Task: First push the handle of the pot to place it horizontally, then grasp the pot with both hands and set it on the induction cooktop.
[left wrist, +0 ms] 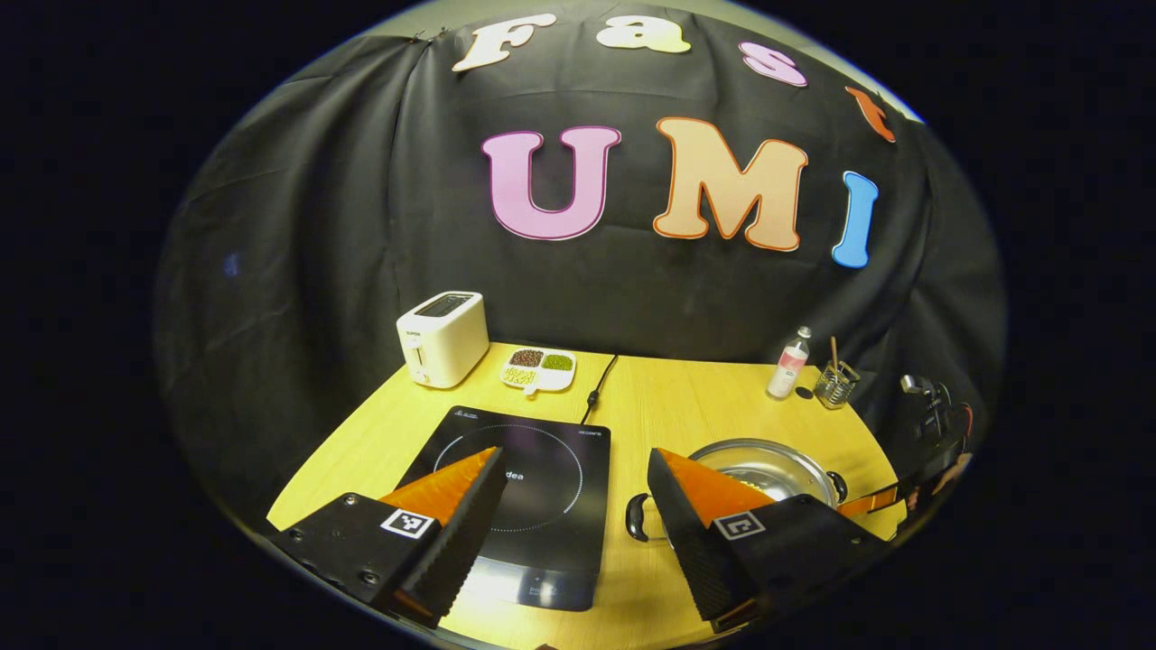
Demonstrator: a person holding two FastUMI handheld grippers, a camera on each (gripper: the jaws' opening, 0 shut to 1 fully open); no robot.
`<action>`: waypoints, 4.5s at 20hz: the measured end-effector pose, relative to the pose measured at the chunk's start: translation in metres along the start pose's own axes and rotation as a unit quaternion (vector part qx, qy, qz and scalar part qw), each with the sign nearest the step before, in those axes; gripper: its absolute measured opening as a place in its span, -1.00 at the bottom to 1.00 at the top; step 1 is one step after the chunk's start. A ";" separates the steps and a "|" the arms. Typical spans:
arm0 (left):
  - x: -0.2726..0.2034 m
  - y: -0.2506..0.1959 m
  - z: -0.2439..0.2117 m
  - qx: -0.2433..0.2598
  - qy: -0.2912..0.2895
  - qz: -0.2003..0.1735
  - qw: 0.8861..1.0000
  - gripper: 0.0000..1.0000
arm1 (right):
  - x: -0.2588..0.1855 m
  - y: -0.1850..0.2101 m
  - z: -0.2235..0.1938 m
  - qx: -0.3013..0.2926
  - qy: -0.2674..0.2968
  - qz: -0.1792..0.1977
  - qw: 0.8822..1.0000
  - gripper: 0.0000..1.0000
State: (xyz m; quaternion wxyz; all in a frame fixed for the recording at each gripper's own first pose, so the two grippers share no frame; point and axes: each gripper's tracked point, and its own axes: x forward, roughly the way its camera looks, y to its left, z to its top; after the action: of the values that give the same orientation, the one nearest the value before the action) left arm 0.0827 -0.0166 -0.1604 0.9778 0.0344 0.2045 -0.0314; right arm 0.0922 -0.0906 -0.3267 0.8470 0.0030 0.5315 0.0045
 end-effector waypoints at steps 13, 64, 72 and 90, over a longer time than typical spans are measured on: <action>0.046 -0.065 -0.087 -0.060 0.169 -0.152 0.972 0.92 | -0.022 0.008 0.048 0.056 -0.048 0.061 0.995 0.97; 0.079 -0.084 -0.166 -0.046 0.357 -0.138 0.923 0.08 | 0.046 0.040 0.028 0.043 0.012 0.084 0.995 0.16; 0.035 -0.059 -0.154 -0.047 0.347 -0.135 0.927 0.07 | 0.020 0.056 0.015 0.035 0.003 0.080 0.996 0.04; 0.046 0.122 -0.113 -0.020 0.318 -0.148 0.936 0.08 | 0.010 0.191 0.008 0.050 -0.018 0.062 0.997 0.16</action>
State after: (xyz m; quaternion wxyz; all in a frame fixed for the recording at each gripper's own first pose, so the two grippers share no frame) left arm 0.0889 0.1119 -0.2751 0.8463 -0.0072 0.5083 -0.1591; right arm 0.1033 0.1001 -0.3301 0.8532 0.0778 0.5148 0.0303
